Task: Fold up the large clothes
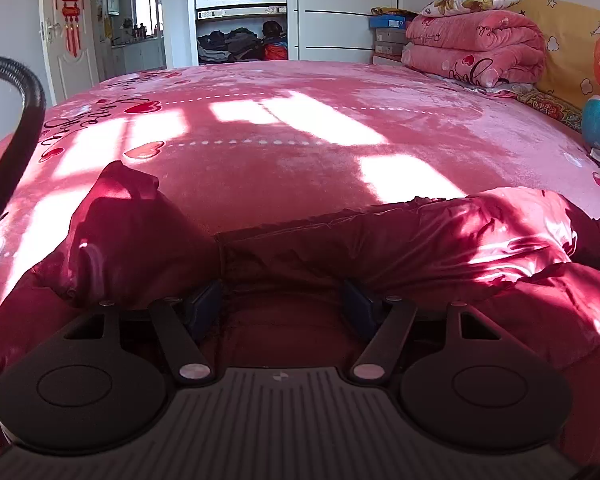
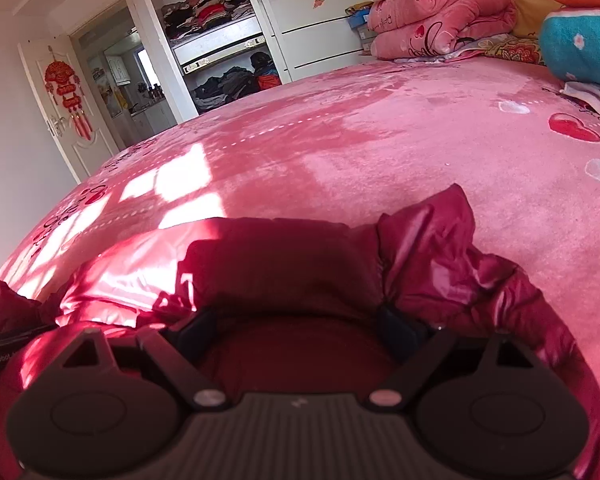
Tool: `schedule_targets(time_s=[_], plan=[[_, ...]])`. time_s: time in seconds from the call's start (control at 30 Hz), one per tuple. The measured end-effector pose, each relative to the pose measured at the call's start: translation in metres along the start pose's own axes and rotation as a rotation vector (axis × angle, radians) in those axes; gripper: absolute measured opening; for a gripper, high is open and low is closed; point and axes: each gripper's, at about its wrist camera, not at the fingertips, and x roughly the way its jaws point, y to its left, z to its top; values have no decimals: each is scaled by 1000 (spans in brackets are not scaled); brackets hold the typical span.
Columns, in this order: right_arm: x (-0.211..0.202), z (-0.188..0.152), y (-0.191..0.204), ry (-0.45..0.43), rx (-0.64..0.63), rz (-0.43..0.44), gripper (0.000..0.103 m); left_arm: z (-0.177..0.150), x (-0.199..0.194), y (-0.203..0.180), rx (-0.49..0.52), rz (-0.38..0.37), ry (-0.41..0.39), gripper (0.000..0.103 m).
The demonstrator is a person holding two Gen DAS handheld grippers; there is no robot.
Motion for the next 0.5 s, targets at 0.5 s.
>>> schedule_targets(time_s=[0.5], plan=[[-30,10,-20,-30,-6,-121,99,18,-31,-102,18,-148,-29,87]])
